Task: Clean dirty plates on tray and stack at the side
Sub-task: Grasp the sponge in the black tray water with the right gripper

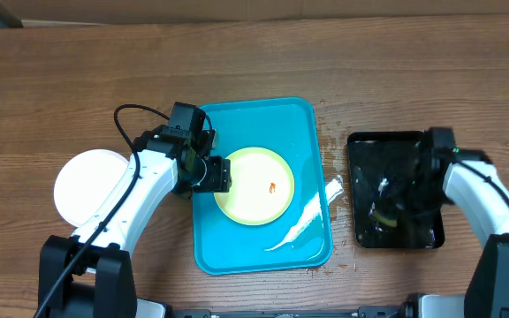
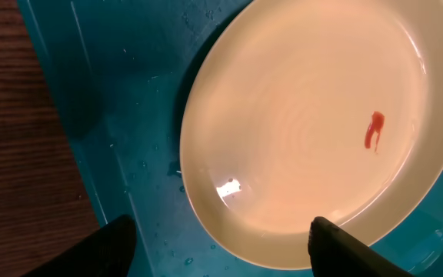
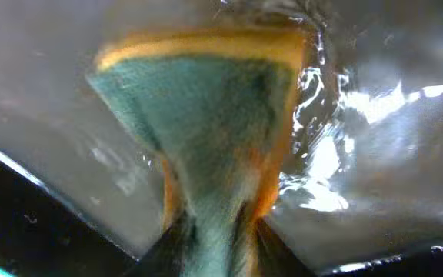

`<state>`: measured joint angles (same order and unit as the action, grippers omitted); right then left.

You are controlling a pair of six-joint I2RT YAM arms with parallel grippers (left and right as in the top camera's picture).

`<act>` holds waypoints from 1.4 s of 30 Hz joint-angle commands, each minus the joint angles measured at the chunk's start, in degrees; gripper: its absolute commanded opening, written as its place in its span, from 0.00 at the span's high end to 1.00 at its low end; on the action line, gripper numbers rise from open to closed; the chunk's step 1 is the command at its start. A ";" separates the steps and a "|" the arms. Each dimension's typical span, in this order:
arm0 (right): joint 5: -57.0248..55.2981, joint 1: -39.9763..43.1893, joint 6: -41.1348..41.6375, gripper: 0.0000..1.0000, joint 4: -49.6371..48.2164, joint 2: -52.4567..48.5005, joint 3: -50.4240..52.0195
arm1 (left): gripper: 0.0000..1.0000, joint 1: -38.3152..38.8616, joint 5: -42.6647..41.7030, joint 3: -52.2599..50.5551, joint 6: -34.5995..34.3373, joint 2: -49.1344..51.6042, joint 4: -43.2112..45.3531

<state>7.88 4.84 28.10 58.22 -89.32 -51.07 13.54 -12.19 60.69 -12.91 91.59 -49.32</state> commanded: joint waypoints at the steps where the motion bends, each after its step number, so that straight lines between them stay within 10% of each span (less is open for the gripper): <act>1: -6.43 -0.28 -0.46 0.48 1.77 0.02 -4.15 | 0.27 0.37 0.33 0.55 1.14 -0.48 0.02; 8: -6.54 -0.28 0.70 0.39 -0.81 -0.07 -1.75 | 0.27 0.37 0.33 0.55 1.14 -0.48 0.52; 15: -4.09 -0.28 2.97 0.86 -10.12 -0.17 6.36 | 0.23 0.37 1.01 0.55 1.16 -0.46 1.40; 19: -3.98 -0.28 3.65 0.96 -12.31 -0.17 8.55 | 0.22 0.37 1.66 0.55 1.14 -0.09 1.44; 25: -0.66 -0.28 -3.13 0.95 -9.09 -0.04 2.80 | 0.22 0.37 1.66 0.55 1.16 -0.02 0.94; 34: -0.07 -0.28 -6.91 0.59 5.18 0.66 -5.53 | 0.21 0.37 1.68 0.55 1.16 0.00 0.90; 42: -0.28 -0.31 0.74 0.54 -3.13 0.59 3.89 | 0.20 0.37 2.69 0.55 1.16 0.00 1.53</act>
<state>7.46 4.82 24.47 57.23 -89.21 -50.85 13.54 -10.72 60.71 -12.88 91.61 -47.97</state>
